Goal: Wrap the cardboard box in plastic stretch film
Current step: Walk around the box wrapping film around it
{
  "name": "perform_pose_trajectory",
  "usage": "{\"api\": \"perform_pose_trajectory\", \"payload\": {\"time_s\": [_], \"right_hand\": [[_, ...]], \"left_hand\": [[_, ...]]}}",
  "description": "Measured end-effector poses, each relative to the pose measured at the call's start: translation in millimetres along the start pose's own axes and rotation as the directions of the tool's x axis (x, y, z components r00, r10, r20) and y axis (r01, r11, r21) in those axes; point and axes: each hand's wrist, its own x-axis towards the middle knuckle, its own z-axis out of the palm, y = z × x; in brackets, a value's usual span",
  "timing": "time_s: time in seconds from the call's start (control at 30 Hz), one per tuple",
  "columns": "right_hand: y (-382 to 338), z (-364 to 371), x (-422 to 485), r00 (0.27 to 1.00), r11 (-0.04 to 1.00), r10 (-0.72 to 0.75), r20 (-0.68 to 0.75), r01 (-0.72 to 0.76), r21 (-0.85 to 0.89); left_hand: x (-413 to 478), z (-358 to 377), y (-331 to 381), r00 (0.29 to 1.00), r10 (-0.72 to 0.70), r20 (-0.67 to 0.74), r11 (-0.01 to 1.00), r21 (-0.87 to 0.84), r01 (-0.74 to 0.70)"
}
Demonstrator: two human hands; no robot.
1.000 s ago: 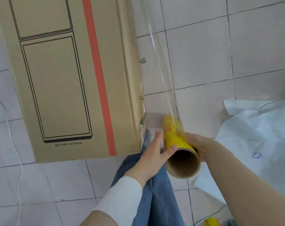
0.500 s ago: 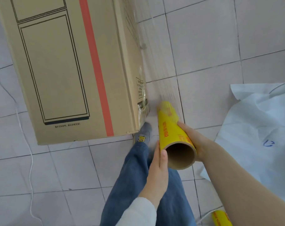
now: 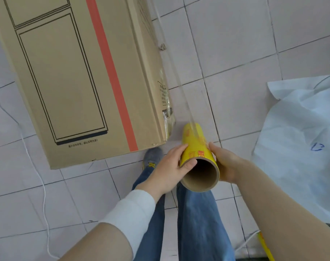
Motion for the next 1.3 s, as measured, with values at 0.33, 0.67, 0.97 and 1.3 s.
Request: {"api": "perform_pose_trajectory", "payload": {"time_s": [0.33, 0.67, 0.97, 1.3], "right_hand": [[36, 26, 5, 0.999, 0.998, -0.017, -0.036, 0.020, 0.067], [40, 48, 12, 0.989, 0.991, -0.109, -0.097, 0.102, -0.083], [44, 63, 33, 0.986, 0.987, -0.143, -0.089, 0.135, -0.087], [52, 77, 56, 0.992, 0.964, -0.104, -0.073, 0.082, -0.253]], "left_hand": [[-34, 27, -44, 0.990, -0.088, 0.109, 0.986, -0.131, 0.102], [-20, 13, -40, 0.987, 0.000, 0.160, 1.000, 0.022, -0.003], [-18, 18, -69, 0.997, -0.025, 0.073, 1.000, 0.008, 0.025], [-37, 20, -84, 0.999, -0.044, -0.007, 0.995, -0.093, 0.043]]}}
